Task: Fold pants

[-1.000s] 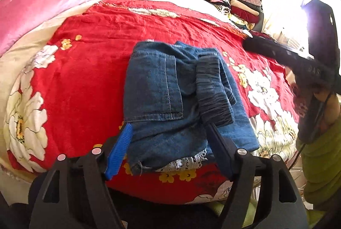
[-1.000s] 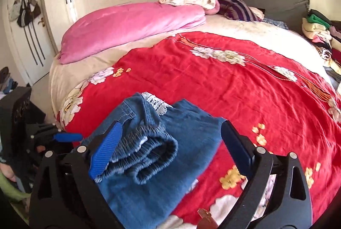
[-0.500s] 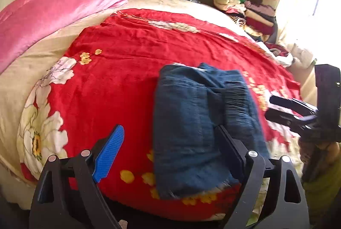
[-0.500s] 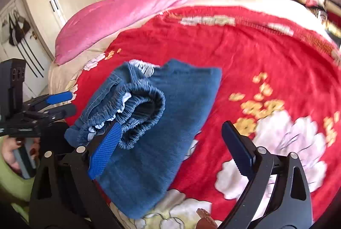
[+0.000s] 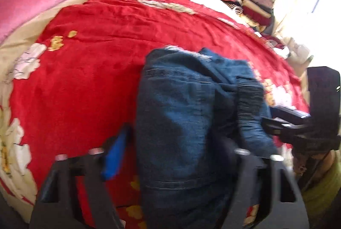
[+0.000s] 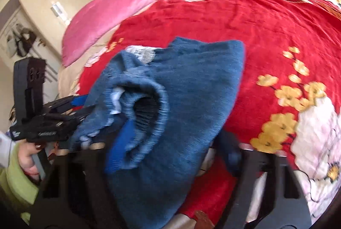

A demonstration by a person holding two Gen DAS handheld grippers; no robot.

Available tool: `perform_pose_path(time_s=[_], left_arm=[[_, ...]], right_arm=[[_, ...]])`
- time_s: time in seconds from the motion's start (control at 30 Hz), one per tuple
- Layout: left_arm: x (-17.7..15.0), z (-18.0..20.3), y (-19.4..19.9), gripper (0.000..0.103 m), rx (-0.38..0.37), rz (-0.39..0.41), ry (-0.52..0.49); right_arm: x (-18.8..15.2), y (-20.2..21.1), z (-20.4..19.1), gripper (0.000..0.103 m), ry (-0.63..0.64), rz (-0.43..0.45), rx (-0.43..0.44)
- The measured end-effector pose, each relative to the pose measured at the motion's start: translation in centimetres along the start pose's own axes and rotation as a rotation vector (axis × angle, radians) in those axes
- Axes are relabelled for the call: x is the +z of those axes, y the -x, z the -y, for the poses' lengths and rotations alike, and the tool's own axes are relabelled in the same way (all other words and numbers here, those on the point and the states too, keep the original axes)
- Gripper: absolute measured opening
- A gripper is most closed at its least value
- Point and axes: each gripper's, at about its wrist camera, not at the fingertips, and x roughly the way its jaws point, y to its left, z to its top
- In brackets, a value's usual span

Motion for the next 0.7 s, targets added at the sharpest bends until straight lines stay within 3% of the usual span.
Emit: perform_pose_path(time_s=[0.03, 0.2, 0.5, 0.67, 0.7], left_arm=[[0.0, 0.2, 0.0, 0.048, -0.01, 0.002, 0.006], [0.7, 1.7, 1.4, 0.036, 0.005, 0.049, -0.023], [4.5, 1.6, 4.1, 0.036, 0.077, 0.195, -0.044], [5.4, 0.2, 1.9, 0.039, 0.113, 0.158, -0.005], [5.3, -0.2, 1.3, 0.04, 0.115, 0.141, 0.007]], right_arm=[[0.0, -0.1, -0.3, 0.028, 0.011, 0.0, 0.015], [0.9, 0.8, -3.3, 0.012, 0.137, 0.05, -0.026], [6.1, 1.6, -5.7, 0.012, 0.242, 0.154, -0.024], [7.5, -1.0, -4.0, 0.016, 0.19, 0.104, -0.048], [7.5, -1.7, -3.3, 0.023, 0.158, 0.085, -0.037]])
